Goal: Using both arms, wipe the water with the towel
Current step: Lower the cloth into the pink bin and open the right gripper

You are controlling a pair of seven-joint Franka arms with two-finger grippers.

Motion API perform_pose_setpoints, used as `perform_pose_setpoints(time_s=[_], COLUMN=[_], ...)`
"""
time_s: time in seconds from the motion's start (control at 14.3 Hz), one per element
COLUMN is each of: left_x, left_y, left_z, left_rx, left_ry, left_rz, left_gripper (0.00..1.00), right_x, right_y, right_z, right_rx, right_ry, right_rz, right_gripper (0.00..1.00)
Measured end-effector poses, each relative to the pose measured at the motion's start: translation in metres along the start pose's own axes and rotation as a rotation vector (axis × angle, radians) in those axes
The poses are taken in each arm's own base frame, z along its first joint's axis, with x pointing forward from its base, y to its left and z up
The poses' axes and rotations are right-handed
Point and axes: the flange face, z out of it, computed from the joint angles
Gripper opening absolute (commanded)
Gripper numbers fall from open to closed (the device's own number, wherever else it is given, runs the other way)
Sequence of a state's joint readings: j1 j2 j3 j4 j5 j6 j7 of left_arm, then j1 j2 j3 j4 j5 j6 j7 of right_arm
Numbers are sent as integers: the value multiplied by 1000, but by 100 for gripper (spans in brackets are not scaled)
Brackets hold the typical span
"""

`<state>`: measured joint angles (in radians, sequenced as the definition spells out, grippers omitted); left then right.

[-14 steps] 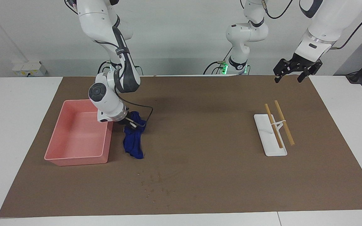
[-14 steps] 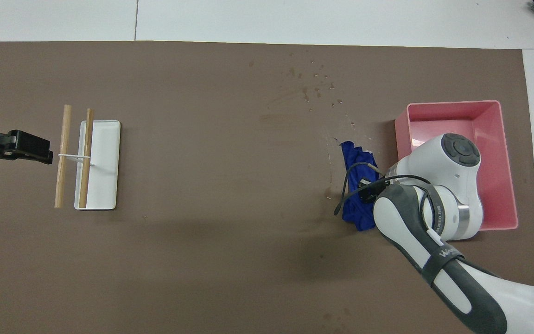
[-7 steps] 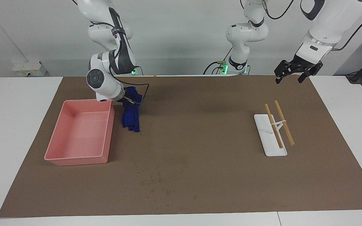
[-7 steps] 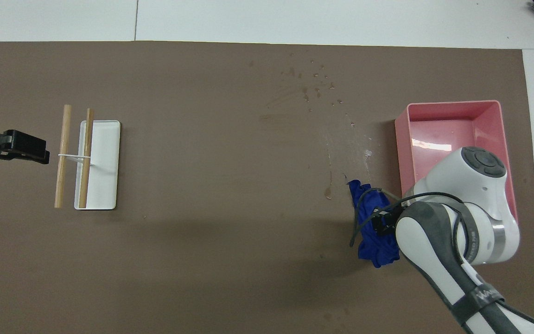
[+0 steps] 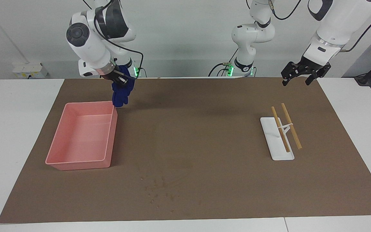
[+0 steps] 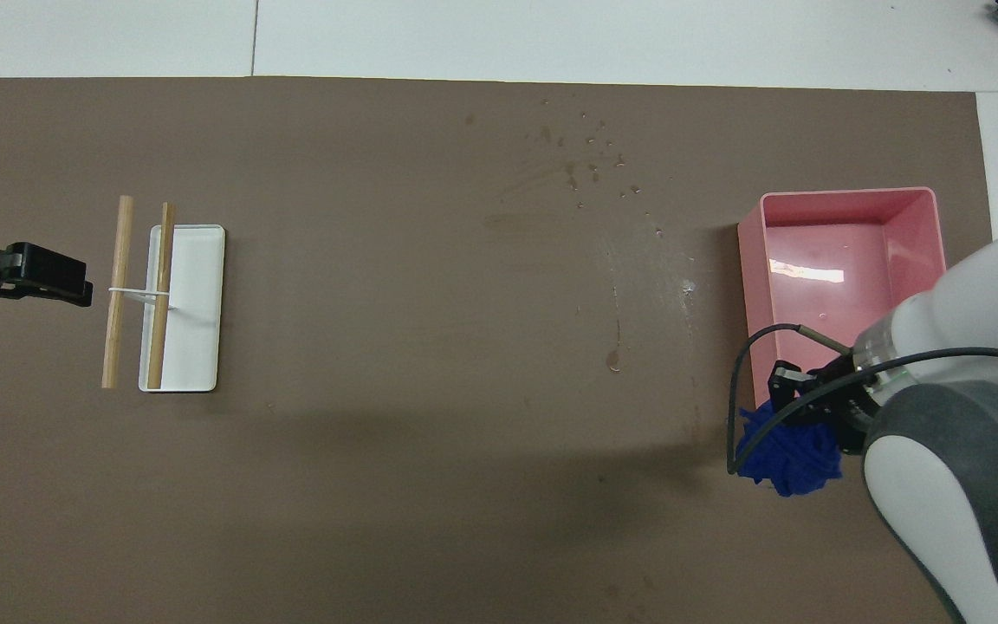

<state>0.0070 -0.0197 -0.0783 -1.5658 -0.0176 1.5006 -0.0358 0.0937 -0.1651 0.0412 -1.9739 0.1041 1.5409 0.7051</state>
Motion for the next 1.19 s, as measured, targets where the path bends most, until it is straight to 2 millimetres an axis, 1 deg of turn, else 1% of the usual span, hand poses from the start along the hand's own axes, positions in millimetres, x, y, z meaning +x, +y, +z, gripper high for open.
perform_pose_setpoints(time_s=[0.07, 0.21, 0.28, 0.42, 0.56, 0.7, 0.91, 1.12, 1.19], left_x=[0, 0, 0, 0, 0, 0, 0, 0, 0], left_y=[0, 0, 0, 0, 0, 0, 0, 0, 0], left_z=[0, 0, 0, 0, 0, 0, 0, 0, 0], left_rx=[0, 0, 0, 0, 0, 0, 0, 0, 0], left_ry=[0, 0, 0, 0, 0, 0, 0, 0, 0], left_rz=[0, 0, 0, 0, 0, 0, 0, 0, 0], left_gripper=[100, 100, 100, 100, 100, 100, 100, 100, 100], right_x=[7, 27, 42, 70, 91, 104, 111, 119, 120], right_y=[7, 24, 34, 57, 73, 80, 83, 91, 93], right_z=[-13, -30, -36, -35, -26, -15, 14, 40, 45], right_rx=[4, 8, 14, 29, 32, 25, 18, 12, 11], right_ry=[30, 72, 90, 111, 117, 125, 106, 80, 75], right_rz=[8, -23, -55, -103, -146, -160, -154, -129, -117], right_gripper=[0, 0, 0, 0, 0, 0, 0, 0, 17])
